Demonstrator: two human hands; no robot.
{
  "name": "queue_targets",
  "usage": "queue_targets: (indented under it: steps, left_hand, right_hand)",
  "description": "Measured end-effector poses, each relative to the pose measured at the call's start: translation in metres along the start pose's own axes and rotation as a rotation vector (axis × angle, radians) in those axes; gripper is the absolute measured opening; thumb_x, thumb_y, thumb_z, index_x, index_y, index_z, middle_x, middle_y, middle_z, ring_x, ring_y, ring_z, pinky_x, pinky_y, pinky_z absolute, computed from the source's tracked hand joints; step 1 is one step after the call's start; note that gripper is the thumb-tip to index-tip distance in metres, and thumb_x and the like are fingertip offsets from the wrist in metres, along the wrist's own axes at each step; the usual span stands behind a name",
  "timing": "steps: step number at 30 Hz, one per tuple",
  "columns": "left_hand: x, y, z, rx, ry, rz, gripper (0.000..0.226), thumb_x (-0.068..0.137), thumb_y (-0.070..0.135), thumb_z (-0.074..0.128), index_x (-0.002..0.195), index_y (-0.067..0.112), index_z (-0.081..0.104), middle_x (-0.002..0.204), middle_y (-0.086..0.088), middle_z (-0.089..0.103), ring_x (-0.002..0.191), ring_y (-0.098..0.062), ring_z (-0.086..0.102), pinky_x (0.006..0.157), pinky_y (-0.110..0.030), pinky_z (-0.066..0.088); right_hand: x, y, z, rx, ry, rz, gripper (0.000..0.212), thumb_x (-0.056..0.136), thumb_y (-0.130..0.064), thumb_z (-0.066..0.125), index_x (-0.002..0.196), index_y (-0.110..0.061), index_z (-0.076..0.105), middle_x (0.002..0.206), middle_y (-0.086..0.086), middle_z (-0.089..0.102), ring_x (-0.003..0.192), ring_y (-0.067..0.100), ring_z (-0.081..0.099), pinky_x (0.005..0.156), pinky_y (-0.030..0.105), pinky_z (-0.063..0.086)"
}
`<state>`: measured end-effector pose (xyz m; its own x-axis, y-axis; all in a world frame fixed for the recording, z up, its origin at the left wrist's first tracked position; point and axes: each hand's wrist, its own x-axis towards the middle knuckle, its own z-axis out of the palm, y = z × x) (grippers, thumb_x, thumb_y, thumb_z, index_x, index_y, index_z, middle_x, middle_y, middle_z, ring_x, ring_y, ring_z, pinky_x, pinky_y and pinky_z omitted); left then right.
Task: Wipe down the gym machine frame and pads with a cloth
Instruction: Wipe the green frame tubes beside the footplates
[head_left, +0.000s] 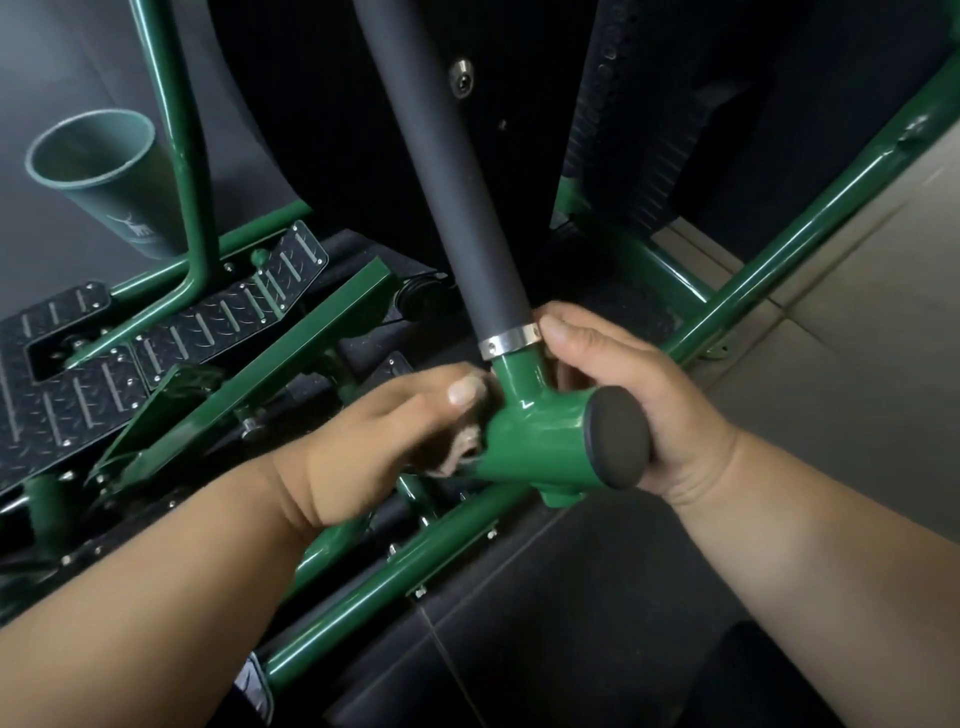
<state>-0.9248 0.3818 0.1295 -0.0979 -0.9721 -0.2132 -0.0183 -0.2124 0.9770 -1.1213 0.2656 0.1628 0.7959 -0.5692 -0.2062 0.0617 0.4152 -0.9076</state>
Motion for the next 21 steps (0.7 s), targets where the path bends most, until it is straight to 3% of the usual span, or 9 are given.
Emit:
queue_targets:
  steps: [2, 4, 6, 8, 9, 12, 14, 17, 21]
  left_hand:
    - [0.004, -0.004, 0.012, 0.026, 0.058, 0.062, 0.074, 0.103, 0.063, 0.047, 0.131, -0.005, 0.062, 0.122, -0.032, 0.067, 0.114, -0.055, 0.063, 0.101, -0.068, 0.05]
    - [0.008, -0.016, 0.006, 0.08, 0.123, 0.03, 0.079, 0.103, 0.067, 0.043, 0.121, -0.008, 0.062, 0.113, -0.035, 0.066, 0.104, -0.055, 0.064, 0.093, -0.069, 0.052]
    - [0.009, -0.028, -0.009, 0.133, 0.176, -0.048, 0.079, 0.103, 0.069, 0.041, 0.109, -0.006, 0.066, 0.1, -0.03, 0.069, 0.09, -0.043, 0.068, 0.088, -0.053, 0.058]
    - [0.006, -0.042, -0.023, 0.125, 0.243, -0.132, 0.062, 0.107, 0.056, 0.039, 0.094, 0.005, 0.071, 0.082, -0.011, 0.069, 0.078, -0.02, 0.065, 0.079, -0.031, 0.056]
    - [0.005, -0.049, -0.029, 0.097, 0.255, -0.169, 0.054, 0.106, 0.05, 0.039, 0.091, 0.01, 0.071, 0.08, -0.006, 0.068, 0.078, -0.015, 0.064, 0.08, -0.029, 0.054]
    - [0.004, -0.071, -0.044, 0.156, 0.326, -0.328, 0.048, 0.109, 0.046, 0.04, 0.096, 0.014, 0.072, 0.087, -0.009, 0.07, 0.08, -0.006, 0.066, 0.094, -0.026, 0.055]
    - [-0.001, -0.085, -0.055, 0.323, 0.361, -0.436, 0.034, 0.114, 0.037, 0.037, 0.098, 0.029, 0.066, 0.097, 0.011, 0.066, 0.085, 0.01, 0.062, 0.098, -0.012, 0.046]
    - [-0.007, -0.105, -0.065, 0.591, 0.281, -0.533, 0.024, 0.113, 0.018, 0.042, 0.13, 0.016, 0.06, 0.124, -0.005, 0.06, 0.118, -0.021, 0.058, 0.098, -0.02, 0.037]
    - [-0.01, -0.105, -0.059, 0.589, 0.334, -0.535, 0.026, 0.113, 0.016, 0.042, 0.128, 0.013, 0.062, 0.12, -0.014, 0.063, 0.11, -0.025, 0.057, 0.103, -0.03, 0.041]
  right_hand:
    - [0.0, 0.003, 0.002, 0.075, -0.003, 0.057, 0.031, 0.093, -0.037, 0.062, 0.098, -0.008, 0.074, 0.083, 0.003, 0.073, 0.071, 0.012, 0.069, 0.064, 0.023, 0.055]
    - [0.003, 0.008, -0.002, 0.051, -0.024, 0.102, 0.059, 0.083, -0.056, 0.073, 0.112, -0.005, 0.075, 0.091, 0.006, 0.074, 0.079, 0.018, 0.069, 0.07, 0.028, 0.056]
    - [0.005, 0.007, -0.004, -0.028, 0.011, 0.125, 0.083, 0.068, -0.07, 0.082, 0.122, -0.007, 0.073, 0.083, -0.004, 0.072, 0.075, 0.012, 0.066, 0.069, 0.029, 0.051]
    - [0.006, 0.005, -0.008, -0.068, 0.01, 0.067, 0.056, 0.079, -0.054, 0.079, 0.113, -0.01, 0.074, 0.079, -0.011, 0.071, 0.072, 0.005, 0.068, 0.065, 0.022, 0.053]
    - [0.007, 0.003, -0.008, -0.068, -0.02, 0.02, 0.042, 0.086, -0.044, 0.074, 0.105, -0.007, 0.074, 0.083, -0.01, 0.071, 0.074, 0.006, 0.069, 0.064, 0.02, 0.054]
    - [0.009, -0.003, -0.007, -0.092, -0.056, -0.001, 0.035, 0.087, -0.037, 0.069, 0.102, -0.006, 0.074, 0.089, -0.005, 0.07, 0.078, 0.01, 0.068, 0.068, 0.022, 0.055]
    - [0.011, -0.004, -0.01, -0.117, -0.077, 0.005, 0.029, 0.087, -0.037, 0.07, 0.103, -0.013, 0.074, 0.089, -0.003, 0.072, 0.08, 0.01, 0.068, 0.071, 0.023, 0.055]
    - [0.014, -0.004, -0.013, -0.192, -0.087, -0.023, 0.031, 0.087, -0.041, 0.07, 0.105, -0.016, 0.075, 0.091, -0.002, 0.071, 0.083, 0.01, 0.066, 0.075, 0.024, 0.053]
    - [0.016, -0.002, -0.012, -0.125, -0.105, -0.012, 0.036, 0.087, -0.04, 0.069, 0.108, -0.012, 0.074, 0.092, 0.002, 0.072, 0.082, 0.013, 0.067, 0.073, 0.024, 0.055]
